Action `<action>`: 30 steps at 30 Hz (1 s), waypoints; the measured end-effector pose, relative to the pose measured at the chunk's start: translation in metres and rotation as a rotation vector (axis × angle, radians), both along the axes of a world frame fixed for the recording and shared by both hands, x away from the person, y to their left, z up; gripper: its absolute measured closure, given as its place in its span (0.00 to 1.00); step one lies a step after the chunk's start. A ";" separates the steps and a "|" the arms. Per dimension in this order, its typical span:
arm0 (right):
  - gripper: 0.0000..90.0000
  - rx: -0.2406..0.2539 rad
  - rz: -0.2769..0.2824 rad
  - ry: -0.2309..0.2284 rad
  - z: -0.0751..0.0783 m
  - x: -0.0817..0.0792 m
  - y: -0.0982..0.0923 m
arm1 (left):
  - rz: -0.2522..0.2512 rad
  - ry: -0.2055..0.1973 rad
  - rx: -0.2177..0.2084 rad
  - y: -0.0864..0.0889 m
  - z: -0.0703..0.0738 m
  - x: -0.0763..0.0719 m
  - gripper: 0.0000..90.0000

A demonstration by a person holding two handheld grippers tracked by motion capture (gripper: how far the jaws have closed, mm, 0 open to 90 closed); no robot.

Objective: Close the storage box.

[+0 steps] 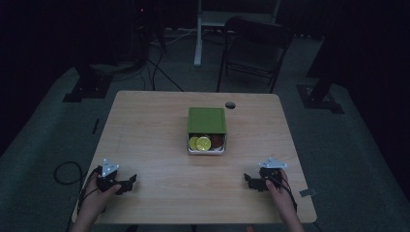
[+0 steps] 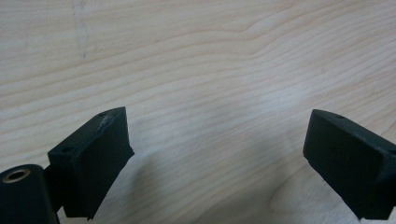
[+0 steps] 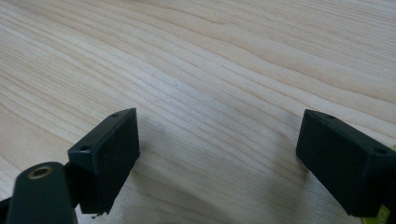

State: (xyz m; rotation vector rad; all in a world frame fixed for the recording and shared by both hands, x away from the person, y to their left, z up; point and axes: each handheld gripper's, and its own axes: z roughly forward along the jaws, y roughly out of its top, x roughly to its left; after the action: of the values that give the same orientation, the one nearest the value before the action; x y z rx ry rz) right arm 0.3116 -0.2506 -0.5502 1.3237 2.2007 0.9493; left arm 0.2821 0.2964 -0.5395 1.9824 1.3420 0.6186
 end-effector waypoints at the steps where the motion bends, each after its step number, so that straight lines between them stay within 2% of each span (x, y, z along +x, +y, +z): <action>1: 0.14 0.000 -0.001 0.000 0.000 0.000 0.000 | -0.003 0.000 0.001 0.001 -0.001 -0.001 0.09; 9: 0.14 0.000 0.003 0.001 0.000 -0.001 0.000 | -0.014 0.028 0.040 0.010 -0.004 -0.009 0.09; 18: 0.14 0.000 0.005 0.001 0.000 -0.001 0.000 | -0.021 0.050 0.026 0.015 -0.006 -0.014 0.09; 20: 0.14 0.000 0.005 0.001 0.000 -0.001 0.001 | -0.046 0.058 0.015 0.015 -0.006 -0.014 0.09; 22: 0.14 0.000 0.005 0.001 0.000 -0.001 0.000 | -0.047 0.059 0.015 0.015 -0.006 -0.014 0.09; 30: 0.14 0.000 0.005 0.001 0.000 -0.001 0.000 | -0.023 0.060 0.015 0.013 -0.006 -0.014 0.08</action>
State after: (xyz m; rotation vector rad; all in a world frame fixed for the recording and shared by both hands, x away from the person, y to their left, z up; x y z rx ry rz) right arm 0.3106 -0.2501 -0.5502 1.3200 2.2056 0.9510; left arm 0.2685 0.3089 -0.5460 2.0401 1.3522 0.5640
